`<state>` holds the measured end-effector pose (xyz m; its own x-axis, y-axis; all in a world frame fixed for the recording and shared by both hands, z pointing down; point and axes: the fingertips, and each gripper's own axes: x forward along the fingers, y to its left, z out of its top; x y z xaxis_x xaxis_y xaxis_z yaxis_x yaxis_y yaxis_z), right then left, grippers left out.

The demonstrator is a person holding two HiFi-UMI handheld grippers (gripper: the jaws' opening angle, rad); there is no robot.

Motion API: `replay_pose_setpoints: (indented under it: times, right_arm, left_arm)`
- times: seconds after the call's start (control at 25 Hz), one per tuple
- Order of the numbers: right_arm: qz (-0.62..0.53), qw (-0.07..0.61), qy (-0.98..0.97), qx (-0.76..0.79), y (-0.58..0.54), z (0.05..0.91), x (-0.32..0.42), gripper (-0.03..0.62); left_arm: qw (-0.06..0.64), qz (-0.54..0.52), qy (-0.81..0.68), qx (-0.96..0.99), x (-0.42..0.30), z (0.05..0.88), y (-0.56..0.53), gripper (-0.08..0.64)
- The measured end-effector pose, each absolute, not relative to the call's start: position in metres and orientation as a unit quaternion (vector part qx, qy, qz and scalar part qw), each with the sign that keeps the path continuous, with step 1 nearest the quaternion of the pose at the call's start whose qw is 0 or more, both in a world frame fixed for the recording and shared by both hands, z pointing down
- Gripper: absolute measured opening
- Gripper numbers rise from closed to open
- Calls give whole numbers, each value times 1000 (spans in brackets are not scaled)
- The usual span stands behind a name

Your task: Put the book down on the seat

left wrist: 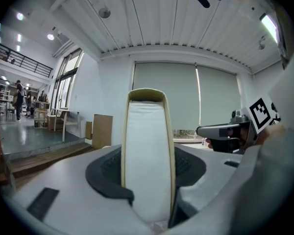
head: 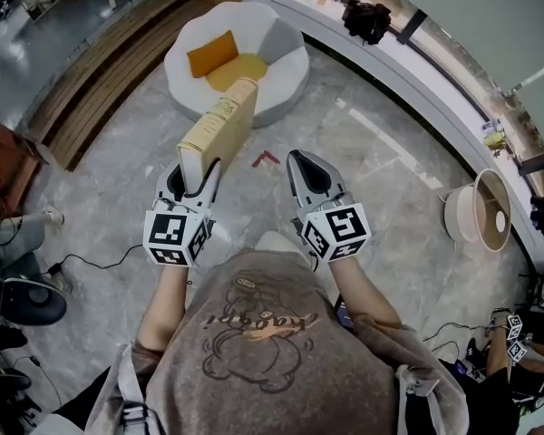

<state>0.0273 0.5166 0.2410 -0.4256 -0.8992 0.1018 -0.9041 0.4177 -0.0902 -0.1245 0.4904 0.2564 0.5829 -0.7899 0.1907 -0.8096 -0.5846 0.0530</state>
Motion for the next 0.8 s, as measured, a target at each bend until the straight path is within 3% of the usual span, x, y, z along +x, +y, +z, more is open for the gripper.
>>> replay_pose_setpoints:
  times: [0.8]
  right_arm:
    - [71,27,-837,542,441,253,38,20]
  left_arm:
    - [75,84,-449,886,-120,270,417,215]
